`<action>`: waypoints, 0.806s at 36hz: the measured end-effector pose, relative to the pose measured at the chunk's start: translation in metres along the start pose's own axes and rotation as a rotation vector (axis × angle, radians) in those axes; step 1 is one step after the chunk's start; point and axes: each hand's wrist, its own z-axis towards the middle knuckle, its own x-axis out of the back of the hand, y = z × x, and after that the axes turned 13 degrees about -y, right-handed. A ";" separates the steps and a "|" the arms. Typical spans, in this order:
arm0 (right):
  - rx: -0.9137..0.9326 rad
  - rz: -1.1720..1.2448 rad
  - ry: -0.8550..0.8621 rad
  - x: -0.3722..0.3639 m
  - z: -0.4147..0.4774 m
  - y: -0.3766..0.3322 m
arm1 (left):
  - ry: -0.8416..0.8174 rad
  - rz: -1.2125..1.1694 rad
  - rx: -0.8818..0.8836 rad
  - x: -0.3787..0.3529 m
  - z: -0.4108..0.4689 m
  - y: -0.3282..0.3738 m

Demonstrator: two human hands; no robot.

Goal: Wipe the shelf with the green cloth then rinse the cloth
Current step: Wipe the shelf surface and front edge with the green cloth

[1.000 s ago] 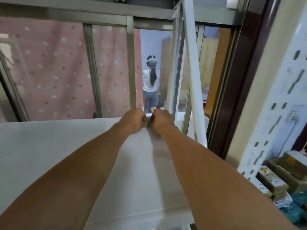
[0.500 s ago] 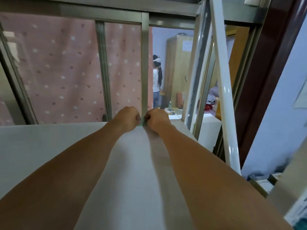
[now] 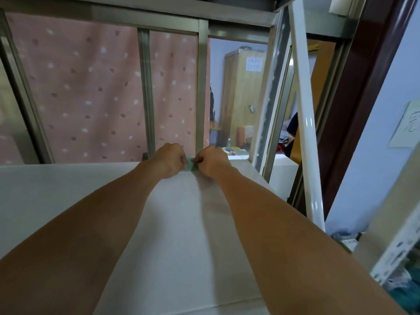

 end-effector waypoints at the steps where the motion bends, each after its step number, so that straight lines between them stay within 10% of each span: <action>1: 0.004 -0.002 0.007 -0.001 -0.004 0.000 | -0.001 -0.006 0.009 0.000 -0.005 0.002; 29: 0.107 -0.027 0.037 -0.018 -0.187 -0.023 | 0.075 0.076 0.083 -0.017 -0.208 0.060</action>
